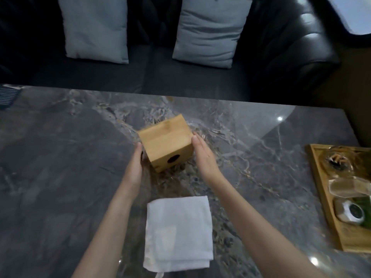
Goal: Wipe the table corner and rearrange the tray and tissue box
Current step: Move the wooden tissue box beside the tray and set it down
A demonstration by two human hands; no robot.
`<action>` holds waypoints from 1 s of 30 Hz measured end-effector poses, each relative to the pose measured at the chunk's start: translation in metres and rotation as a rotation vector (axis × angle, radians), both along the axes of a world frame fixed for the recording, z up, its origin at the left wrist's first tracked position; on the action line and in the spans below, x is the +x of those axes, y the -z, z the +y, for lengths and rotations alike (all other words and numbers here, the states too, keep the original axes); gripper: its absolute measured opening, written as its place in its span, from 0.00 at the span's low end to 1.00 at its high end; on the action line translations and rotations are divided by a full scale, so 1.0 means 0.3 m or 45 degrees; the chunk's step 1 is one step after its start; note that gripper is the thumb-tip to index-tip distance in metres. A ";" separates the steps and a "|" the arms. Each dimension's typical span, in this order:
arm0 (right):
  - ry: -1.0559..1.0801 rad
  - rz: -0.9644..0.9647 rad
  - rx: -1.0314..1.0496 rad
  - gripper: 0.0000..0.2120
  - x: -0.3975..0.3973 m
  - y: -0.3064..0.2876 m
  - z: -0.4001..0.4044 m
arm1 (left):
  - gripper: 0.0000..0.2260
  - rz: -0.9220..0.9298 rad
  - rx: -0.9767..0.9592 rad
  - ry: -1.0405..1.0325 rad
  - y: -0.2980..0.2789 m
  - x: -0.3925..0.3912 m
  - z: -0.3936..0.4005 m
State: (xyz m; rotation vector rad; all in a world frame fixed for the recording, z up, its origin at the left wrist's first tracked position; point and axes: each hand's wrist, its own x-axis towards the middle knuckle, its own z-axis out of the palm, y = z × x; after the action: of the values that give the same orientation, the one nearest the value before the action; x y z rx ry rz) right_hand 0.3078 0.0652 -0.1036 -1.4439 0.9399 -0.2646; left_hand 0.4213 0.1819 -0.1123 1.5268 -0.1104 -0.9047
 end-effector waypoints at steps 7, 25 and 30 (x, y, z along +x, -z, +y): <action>0.032 -0.011 -0.057 0.19 0.030 0.013 0.014 | 0.19 -0.075 0.066 -0.092 0.029 -0.033 -0.026; 0.106 -0.086 -0.209 0.14 -0.218 -0.104 -0.007 | 0.15 -0.282 0.183 0.096 -0.162 -0.243 -0.071; 0.176 -0.131 -0.309 0.12 -0.393 -0.170 -0.022 | 0.21 -0.267 0.128 0.173 -0.249 -0.417 -0.091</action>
State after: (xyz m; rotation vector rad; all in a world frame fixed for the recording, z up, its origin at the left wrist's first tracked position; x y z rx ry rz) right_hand 0.1898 0.0586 -0.0527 -1.5715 0.9486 -0.5664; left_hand 0.2961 0.1546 -0.0375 1.7223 -0.3276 -0.8647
